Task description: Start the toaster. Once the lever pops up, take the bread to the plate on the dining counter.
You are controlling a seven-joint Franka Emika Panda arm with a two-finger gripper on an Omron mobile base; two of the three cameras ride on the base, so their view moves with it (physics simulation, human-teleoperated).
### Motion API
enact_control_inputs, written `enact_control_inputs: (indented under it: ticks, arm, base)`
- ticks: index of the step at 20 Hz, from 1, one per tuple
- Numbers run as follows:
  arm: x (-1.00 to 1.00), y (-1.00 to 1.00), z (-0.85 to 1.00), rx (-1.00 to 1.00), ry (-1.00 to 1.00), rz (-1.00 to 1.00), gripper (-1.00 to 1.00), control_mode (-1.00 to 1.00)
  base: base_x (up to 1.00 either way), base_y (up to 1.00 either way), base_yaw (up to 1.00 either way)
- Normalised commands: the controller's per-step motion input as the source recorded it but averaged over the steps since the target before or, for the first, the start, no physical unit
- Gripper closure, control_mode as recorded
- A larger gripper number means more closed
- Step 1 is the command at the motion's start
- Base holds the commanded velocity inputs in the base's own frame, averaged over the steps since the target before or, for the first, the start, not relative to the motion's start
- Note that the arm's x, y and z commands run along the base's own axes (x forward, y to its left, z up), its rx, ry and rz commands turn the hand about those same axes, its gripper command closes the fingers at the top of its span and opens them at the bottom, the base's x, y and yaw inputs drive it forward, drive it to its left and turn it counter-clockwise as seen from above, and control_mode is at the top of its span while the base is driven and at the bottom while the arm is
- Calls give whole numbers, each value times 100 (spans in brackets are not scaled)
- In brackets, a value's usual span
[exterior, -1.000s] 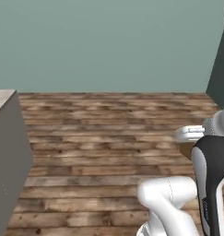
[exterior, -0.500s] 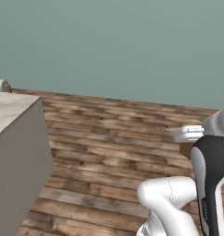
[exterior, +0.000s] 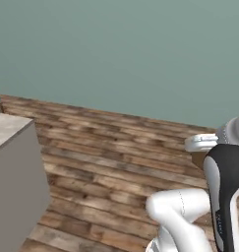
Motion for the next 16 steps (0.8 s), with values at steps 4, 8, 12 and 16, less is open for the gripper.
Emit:
enact_control_inputs:
  ticks: [4,8,12,16]
  arm:
    - [0,0,0,0,0,0,100,100]
    - [0,0,0,0,0,0,100,100]
    - [0,0,0,0,0,0,100,100]
    - [0,0,0,0,0,0,100,100]
  base:
    - [100,-72,1]
    - [100,-65,0]
    - [100,-62,2]
    - [100,-62,3]
